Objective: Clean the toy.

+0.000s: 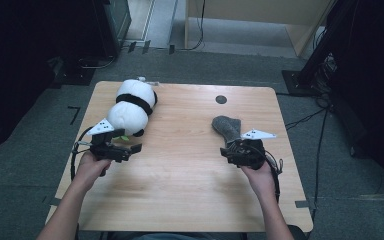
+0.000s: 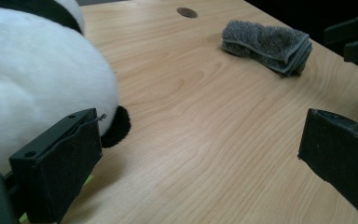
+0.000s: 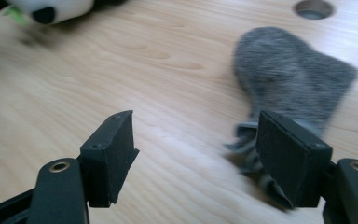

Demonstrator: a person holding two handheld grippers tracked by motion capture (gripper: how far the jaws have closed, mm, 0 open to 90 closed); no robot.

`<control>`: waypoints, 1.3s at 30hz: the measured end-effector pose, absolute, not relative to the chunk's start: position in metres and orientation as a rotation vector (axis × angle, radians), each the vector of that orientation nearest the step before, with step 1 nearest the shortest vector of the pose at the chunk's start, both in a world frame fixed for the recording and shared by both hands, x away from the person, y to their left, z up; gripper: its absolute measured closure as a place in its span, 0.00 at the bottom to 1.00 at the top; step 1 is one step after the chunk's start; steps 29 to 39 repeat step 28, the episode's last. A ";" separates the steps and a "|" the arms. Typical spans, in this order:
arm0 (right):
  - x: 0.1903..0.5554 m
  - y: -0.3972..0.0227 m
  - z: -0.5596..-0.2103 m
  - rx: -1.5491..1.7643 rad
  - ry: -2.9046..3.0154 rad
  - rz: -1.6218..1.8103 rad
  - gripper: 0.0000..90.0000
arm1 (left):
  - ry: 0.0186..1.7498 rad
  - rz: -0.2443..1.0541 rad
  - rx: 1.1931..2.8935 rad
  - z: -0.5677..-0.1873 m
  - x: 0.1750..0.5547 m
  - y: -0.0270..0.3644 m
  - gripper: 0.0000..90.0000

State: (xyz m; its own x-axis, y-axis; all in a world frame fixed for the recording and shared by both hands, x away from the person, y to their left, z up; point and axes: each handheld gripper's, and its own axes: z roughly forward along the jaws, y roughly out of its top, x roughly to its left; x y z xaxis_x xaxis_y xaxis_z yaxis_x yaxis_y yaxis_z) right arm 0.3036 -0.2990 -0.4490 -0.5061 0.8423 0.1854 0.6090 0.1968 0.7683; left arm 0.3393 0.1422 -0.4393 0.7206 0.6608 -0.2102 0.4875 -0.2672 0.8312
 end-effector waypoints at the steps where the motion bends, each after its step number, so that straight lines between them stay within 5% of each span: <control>1: 0.303 -0.295 -0.450 1.368 2.212 1.205 0.32 | 0.875 0.210 1.936 -0.440 0.338 0.140 0.00; 12: 0.308 -0.269 -0.470 1.319 2.324 1.227 0.32 | 0.834 0.164 2.016 -0.462 0.330 0.123 0.00; 16: 0.311 -0.259 -0.474 1.272 2.335 1.178 0.32 | 0.861 0.219 2.057 -0.468 0.328 0.117 0.09; 39: 0.319 -0.254 -0.482 1.282 2.366 1.210 0.32 | 0.881 0.204 2.080 -0.476 0.334 0.117 0.09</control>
